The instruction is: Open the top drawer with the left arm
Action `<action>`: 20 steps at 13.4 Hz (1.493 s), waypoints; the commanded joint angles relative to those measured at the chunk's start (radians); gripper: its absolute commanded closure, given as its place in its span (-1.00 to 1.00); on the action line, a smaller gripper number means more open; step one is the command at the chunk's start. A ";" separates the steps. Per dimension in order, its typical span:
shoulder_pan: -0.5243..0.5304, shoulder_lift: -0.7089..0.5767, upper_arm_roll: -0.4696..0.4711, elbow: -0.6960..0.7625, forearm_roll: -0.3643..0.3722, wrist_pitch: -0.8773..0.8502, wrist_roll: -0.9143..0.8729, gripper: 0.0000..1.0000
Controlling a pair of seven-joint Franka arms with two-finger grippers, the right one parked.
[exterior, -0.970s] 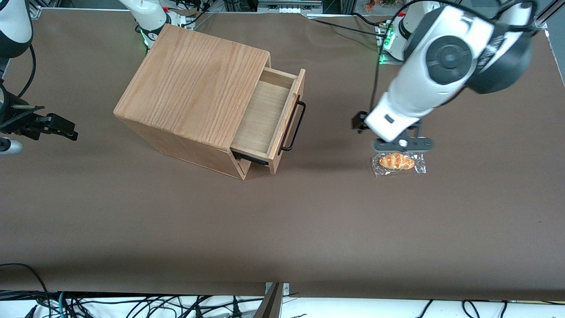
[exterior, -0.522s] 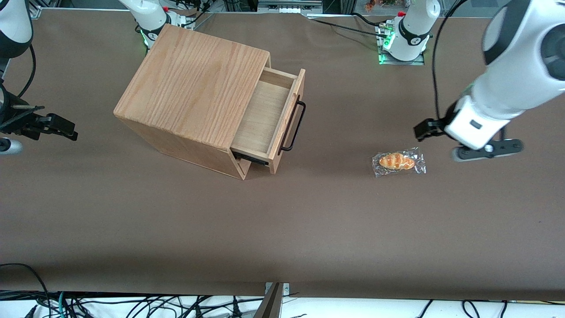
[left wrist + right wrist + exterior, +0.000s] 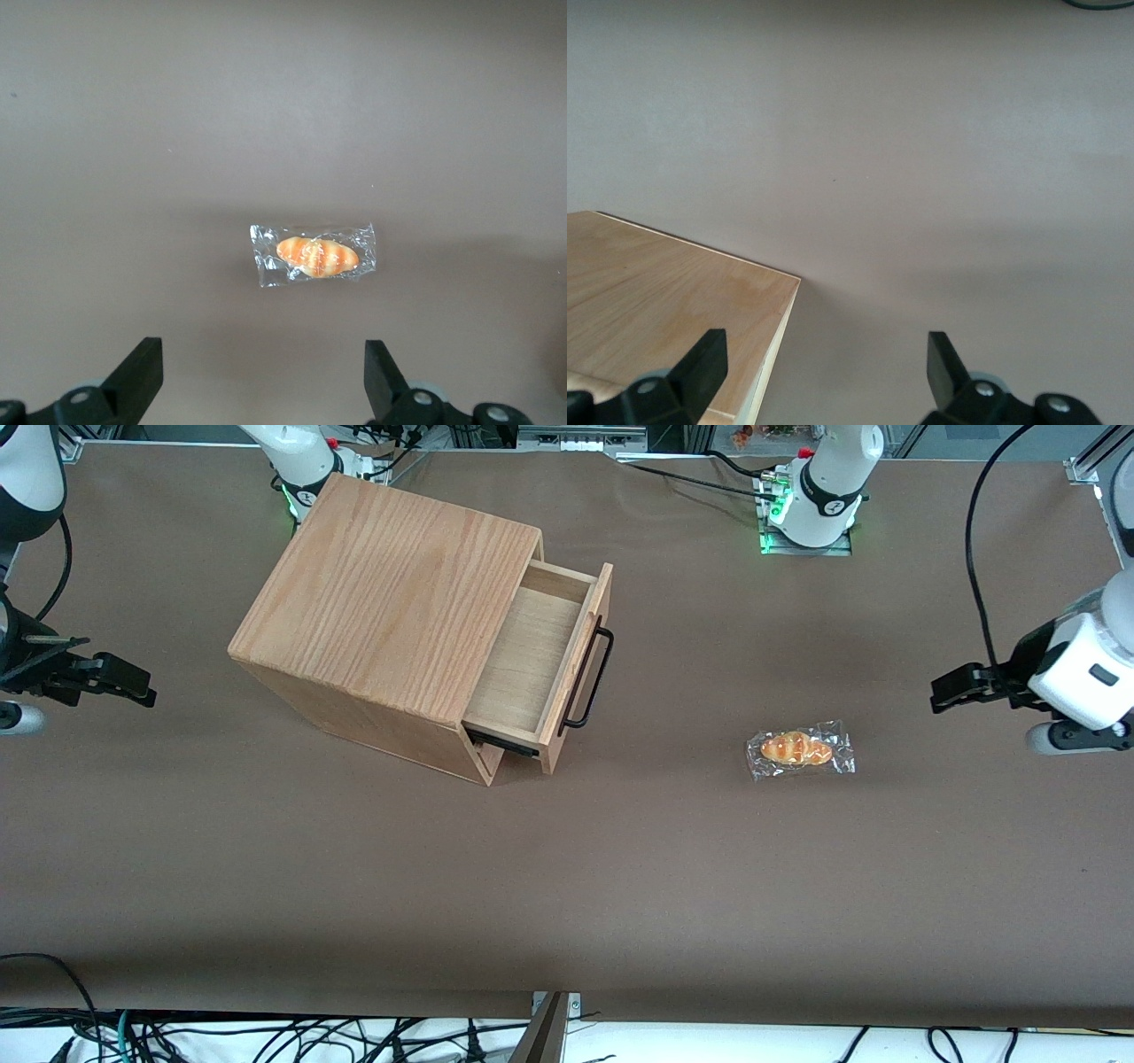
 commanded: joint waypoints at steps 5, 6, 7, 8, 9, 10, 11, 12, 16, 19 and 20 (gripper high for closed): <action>-0.250 0.018 0.317 0.041 0.010 -0.023 0.090 -1.00; -0.256 0.018 0.329 0.036 0.010 -0.019 0.100 -1.00; -0.266 0.018 0.332 0.030 0.016 -0.012 0.106 -1.00; -0.284 0.018 0.339 0.026 0.024 -0.005 0.106 -1.00; -0.293 0.018 0.345 0.024 0.027 0.009 0.106 -1.00; -0.295 0.018 0.346 0.024 0.025 0.011 0.103 -1.00; -0.295 0.013 0.360 0.024 0.016 0.009 0.103 -1.00; -0.296 0.010 0.390 0.022 -0.008 0.005 0.111 -1.00; -0.309 -0.001 0.461 0.001 -0.051 -0.006 0.284 -1.00; -0.309 -0.005 0.501 -0.002 -0.097 -0.006 0.414 -1.00; -0.309 -0.005 0.521 -0.020 -0.134 -0.006 0.468 -1.00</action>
